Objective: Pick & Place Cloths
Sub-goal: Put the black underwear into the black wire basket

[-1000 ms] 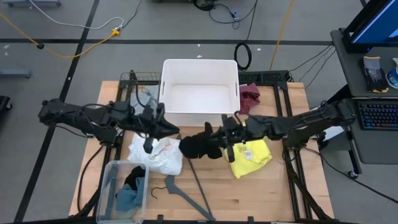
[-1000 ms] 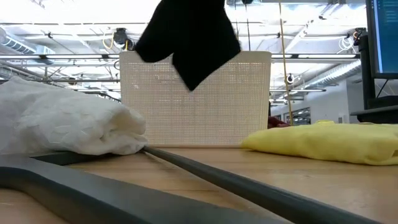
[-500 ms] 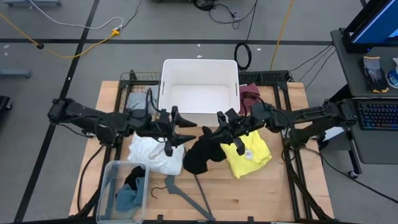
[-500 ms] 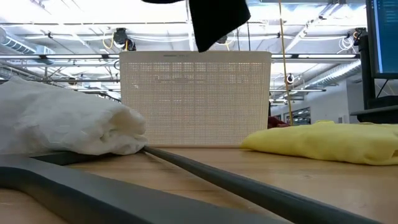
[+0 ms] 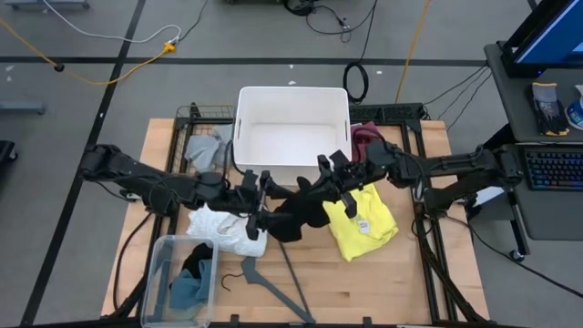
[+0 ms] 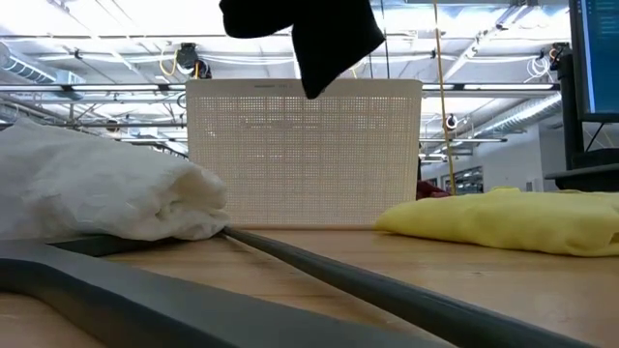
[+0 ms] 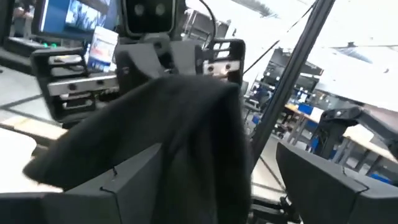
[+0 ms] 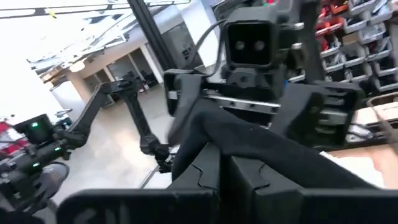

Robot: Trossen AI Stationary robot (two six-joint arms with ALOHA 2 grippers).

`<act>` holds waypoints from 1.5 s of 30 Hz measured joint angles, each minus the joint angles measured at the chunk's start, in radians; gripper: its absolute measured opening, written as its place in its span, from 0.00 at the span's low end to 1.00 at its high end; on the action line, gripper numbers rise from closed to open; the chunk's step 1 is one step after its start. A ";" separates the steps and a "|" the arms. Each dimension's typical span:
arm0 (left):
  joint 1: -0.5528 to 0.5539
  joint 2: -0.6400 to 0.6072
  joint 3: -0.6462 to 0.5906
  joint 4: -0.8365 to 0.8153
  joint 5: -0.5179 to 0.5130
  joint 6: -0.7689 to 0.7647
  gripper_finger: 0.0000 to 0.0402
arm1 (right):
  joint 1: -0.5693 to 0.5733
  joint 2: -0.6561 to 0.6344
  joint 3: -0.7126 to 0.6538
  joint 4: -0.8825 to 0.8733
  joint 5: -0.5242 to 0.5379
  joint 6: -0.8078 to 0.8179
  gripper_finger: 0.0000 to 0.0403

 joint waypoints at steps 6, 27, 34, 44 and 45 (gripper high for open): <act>-0.009 0.042 0.000 0.028 -0.039 -0.042 0.78 | -0.028 0.006 0.001 0.010 0.009 -0.025 0.00; 0.049 0.226 0.108 0.117 -0.115 -0.075 0.78 | -0.032 0.006 0.001 0.047 0.095 -0.112 0.00; 0.069 0.225 0.108 0.095 -0.139 -0.107 0.58 | -0.032 0.006 0.001 0.052 0.048 -0.112 0.00; 0.079 0.225 0.108 0.065 -0.136 -0.135 0.04 | -0.071 0.006 0.000 0.040 -0.219 -0.130 0.09; 0.080 0.223 0.108 0.062 -0.137 -0.135 0.04 | -0.077 0.006 0.000 0.032 -0.254 -0.126 0.10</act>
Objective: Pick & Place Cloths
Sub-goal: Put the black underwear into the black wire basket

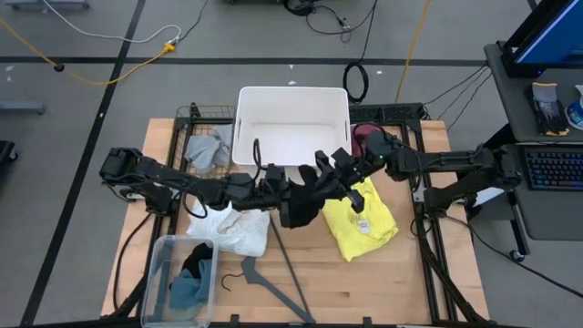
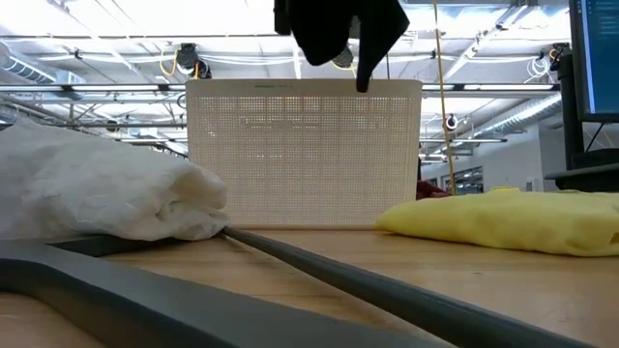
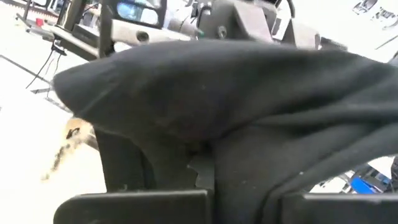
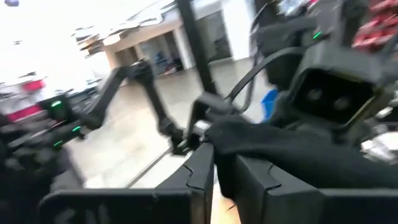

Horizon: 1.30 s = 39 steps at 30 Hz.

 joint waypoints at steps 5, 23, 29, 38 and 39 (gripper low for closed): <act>-0.004 -0.068 0.000 -0.130 -0.090 -0.028 0.01 | -0.043 -0.015 0.000 -0.019 -0.189 0.062 0.18; -0.053 -0.507 -0.001 -0.358 -0.802 0.407 0.00 | -0.164 -0.055 0.000 -0.034 -0.399 0.091 0.27; -0.013 -0.607 -0.001 -0.354 -1.128 0.674 0.00 | -0.246 -0.055 0.000 -0.033 -0.345 0.062 0.24; 0.092 -0.623 -0.001 -0.385 -1.309 0.900 0.00 | -0.317 -0.055 0.000 -0.031 -0.291 0.059 0.24; 0.105 -0.623 -0.001 -0.408 -1.309 0.898 0.00 | -0.322 -0.055 0.000 -0.031 -0.289 0.059 0.24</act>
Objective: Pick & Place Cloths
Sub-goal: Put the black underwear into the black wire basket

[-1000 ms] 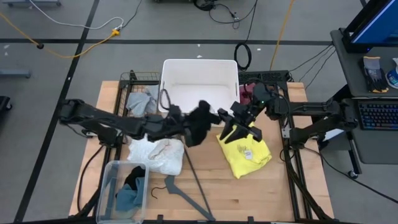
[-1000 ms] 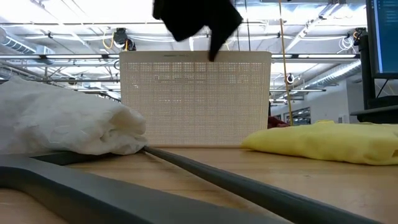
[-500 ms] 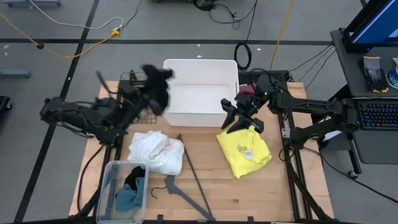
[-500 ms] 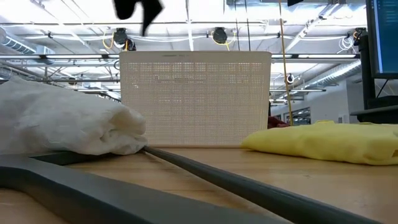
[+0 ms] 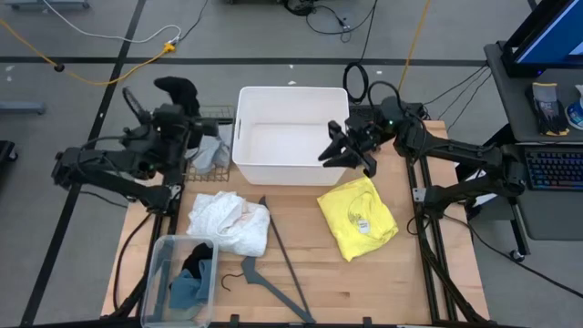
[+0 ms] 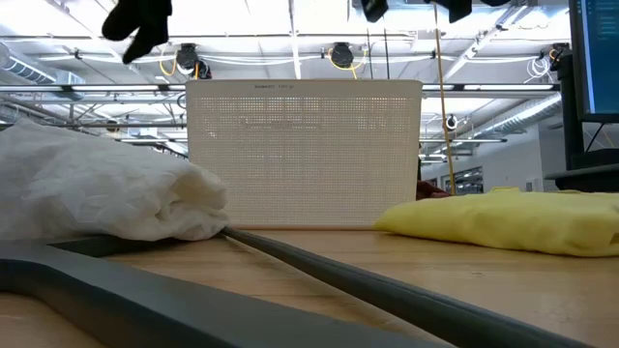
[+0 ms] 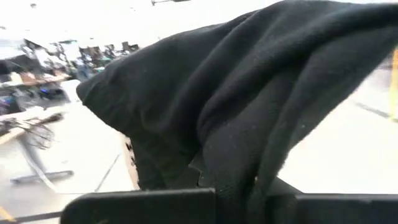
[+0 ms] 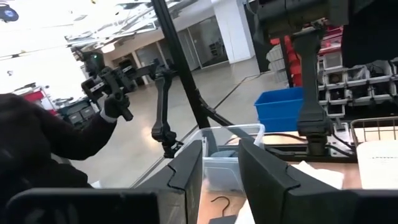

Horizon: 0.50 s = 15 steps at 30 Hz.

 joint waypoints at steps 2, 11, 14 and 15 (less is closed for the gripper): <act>0.029 0.000 0.000 -0.045 0.001 -0.032 0.00 | -0.007 0.000 0.000 0.000 -0.001 0.002 0.23; 0.132 0.001 0.000 -0.237 0.005 -0.243 0.00 | -0.007 0.000 0.000 0.000 -0.003 0.002 0.23; 0.161 0.000 0.000 -0.326 0.052 -0.358 0.00 | -0.007 0.000 0.000 0.000 -0.005 0.002 0.23; 0.174 0.001 0.000 -0.366 0.074 -0.405 0.00 | -0.007 0.000 0.000 0.000 -0.005 0.002 0.23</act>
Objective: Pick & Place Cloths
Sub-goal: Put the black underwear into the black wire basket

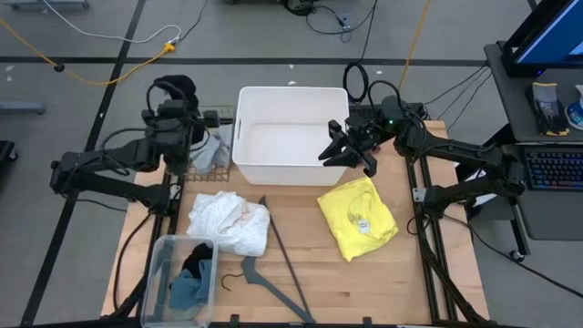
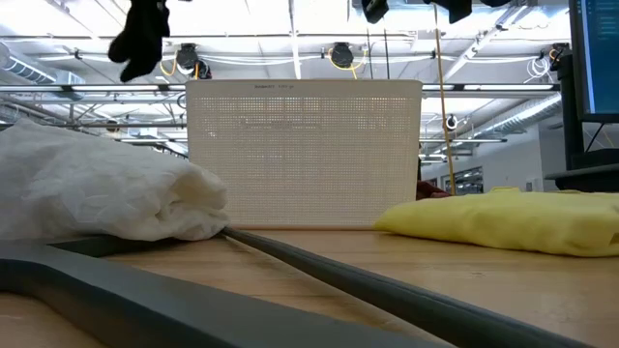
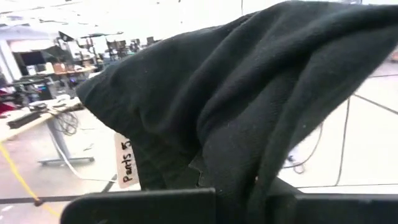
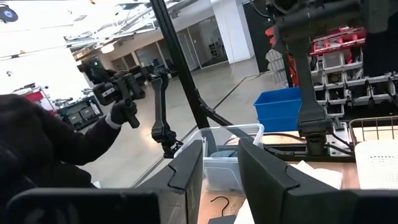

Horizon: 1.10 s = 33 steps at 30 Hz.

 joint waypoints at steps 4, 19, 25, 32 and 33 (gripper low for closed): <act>0.080 0.004 0.000 -0.226 0.119 -0.250 0.00 | 0.000 0.000 0.000 0.000 -0.001 0.000 0.23; 0.570 0.177 0.000 -0.683 0.846 -0.806 0.00 | 0.000 0.000 0.000 -0.012 -0.005 0.019 0.23; 0.678 0.300 0.000 -0.687 1.011 -0.799 0.00 | 0.000 0.000 0.000 -0.025 -0.006 0.019 0.23; 0.757 0.394 0.000 -0.703 1.165 -0.779 0.00 | 0.000 0.000 0.000 -0.030 -0.007 0.027 0.23; 0.765 0.406 0.000 -0.711 1.183 -0.779 0.01 | 0.000 0.000 0.000 -0.030 -0.007 0.027 0.23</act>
